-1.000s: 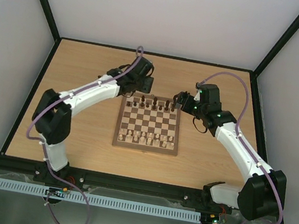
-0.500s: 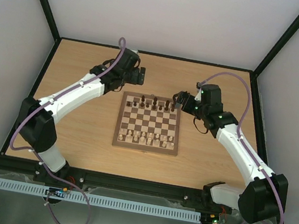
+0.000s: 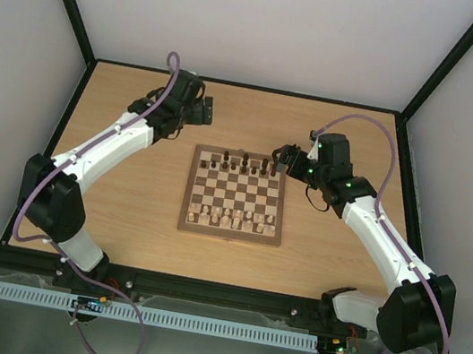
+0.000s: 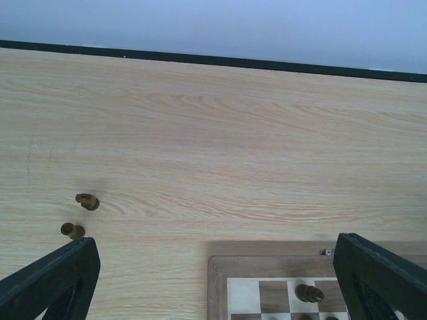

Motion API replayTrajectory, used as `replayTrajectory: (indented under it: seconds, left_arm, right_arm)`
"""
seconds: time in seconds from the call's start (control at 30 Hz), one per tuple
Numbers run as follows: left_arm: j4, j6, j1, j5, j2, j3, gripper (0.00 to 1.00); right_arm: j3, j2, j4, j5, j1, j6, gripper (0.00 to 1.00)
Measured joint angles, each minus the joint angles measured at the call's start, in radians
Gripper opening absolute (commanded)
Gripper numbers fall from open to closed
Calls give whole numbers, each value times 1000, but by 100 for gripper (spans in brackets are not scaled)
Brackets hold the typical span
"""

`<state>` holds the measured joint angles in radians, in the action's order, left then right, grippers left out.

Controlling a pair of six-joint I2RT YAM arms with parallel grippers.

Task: Set up the chess pieces on the board
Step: Pick up the chess piece at the center of the board.

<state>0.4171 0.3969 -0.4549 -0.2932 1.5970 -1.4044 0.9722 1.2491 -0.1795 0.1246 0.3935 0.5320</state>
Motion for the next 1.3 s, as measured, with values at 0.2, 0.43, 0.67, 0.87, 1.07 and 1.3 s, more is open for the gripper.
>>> replayTrajectory:
  seconds: [0.2, 0.43, 0.67, 0.87, 1.07, 1.3]
  left_arm:
    - [-4, 4, 2, 0, 0, 5, 99]
    - [-7, 10, 28, 0, 0, 5, 99]
    - [-7, 15, 41, 0, 1, 5, 99]
    - [-8, 15, 69, 1, 2, 5, 99]
    - [-8, 14, 126, 3, 2, 5, 99]
    - [-24, 22, 288, 16, 34, 5, 99]
  right_arm:
    - [0, 0, 0, 2, 0, 0, 99]
    - [-4, 0, 5, 15, 2, 0, 99]
    - [-5, 0, 7, 28, 6, 4, 99]
    - [-7, 0, 8, 33, 6, 4, 99]
    - [-11, 0, 14, 42, 10, 6, 99]
    - [-13, -1, 21, 53, 15, 8, 99]
